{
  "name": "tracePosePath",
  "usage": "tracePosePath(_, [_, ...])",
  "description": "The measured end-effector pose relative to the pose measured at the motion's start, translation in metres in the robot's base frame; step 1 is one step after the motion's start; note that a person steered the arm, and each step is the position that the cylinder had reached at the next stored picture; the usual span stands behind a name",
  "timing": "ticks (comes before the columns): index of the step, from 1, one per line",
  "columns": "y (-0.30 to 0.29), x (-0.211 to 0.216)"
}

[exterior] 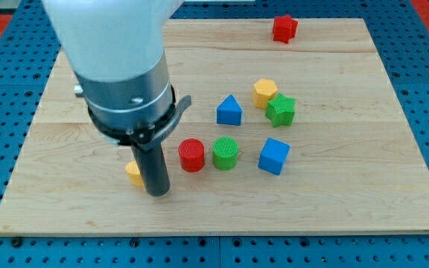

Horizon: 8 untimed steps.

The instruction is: Push the yellow heart towards the bottom left side of the red circle

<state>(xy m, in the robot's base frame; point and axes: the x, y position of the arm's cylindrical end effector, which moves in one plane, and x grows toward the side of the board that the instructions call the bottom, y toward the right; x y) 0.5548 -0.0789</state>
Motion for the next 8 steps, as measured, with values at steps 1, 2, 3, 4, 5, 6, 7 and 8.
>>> tracePosePath(1, [0.000, 0.005])
tracePosePath(2, [-0.029, 0.019])
tracePosePath(3, [-0.080, 0.004])
tracePosePath(4, [-0.080, -0.035])
tracePosePath(5, [-0.080, -0.052])
tracePosePath(6, [-0.087, -0.020])
tracePosePath(7, [-0.085, 0.001])
tracePosePath(8, [-0.016, -0.006])
